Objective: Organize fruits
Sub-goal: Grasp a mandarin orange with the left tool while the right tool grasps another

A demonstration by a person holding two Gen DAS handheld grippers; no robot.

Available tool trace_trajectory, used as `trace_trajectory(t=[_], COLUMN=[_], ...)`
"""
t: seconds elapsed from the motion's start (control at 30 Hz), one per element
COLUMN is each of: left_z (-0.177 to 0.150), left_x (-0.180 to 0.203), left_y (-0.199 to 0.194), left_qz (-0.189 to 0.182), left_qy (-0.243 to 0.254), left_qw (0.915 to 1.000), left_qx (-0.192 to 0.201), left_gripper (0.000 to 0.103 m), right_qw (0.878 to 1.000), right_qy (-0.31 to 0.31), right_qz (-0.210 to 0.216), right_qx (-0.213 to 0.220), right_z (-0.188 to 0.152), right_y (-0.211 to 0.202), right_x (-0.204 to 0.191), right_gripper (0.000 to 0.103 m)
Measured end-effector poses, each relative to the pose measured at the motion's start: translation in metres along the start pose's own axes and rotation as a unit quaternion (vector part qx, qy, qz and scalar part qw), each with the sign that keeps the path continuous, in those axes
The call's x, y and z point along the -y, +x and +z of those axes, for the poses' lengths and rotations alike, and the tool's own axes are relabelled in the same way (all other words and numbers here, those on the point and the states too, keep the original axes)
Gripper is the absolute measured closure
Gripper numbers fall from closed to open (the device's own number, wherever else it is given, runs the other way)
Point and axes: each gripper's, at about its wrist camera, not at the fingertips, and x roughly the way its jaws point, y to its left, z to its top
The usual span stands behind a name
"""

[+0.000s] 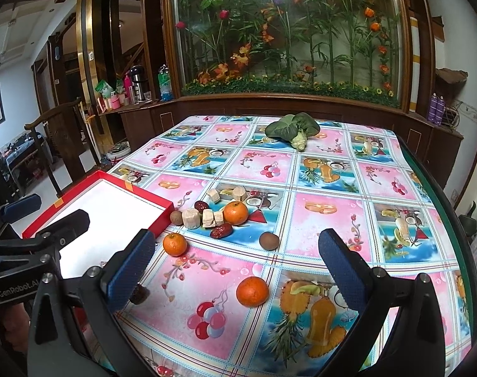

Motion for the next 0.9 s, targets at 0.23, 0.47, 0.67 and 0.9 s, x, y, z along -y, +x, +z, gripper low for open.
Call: trace_trajectory(t=[0.23,0.47,0.67,0.9], left_z=[-0.017,-0.026,-0.015,-0.005], left_x=[-0.01,-0.012,0.016,0.048], left_y=[0.006,0.017,0.031,0.069], left_qz=[-0.009,-0.011,-0.057,-0.11], left_qy=[0.037,0.06,0.082,0.104], left_qw=[0.9991,0.9969,0.9926,0.9807], left_qx=[-0.02,-0.049,-0.069,-0.123], left_gripper=[0.005,0.005,0.005,0.01], right_qw=[1.0,0.997,0.991,0.976], right_qy=[-0.005,-0.023,-0.004,0.04], right_qz=[0.0,0.028,0.067,0.117], right_qx=[-0.028,-0.073,-0.119,-0.179], right_z=[-0.012,-0.002,0.03,0.034], right_y=[0.008,0.04,0.096,0.152], right_x=[0.036,0.054,0.042,0.046], right_gripper=[0.0,0.0,0.008,0.031])
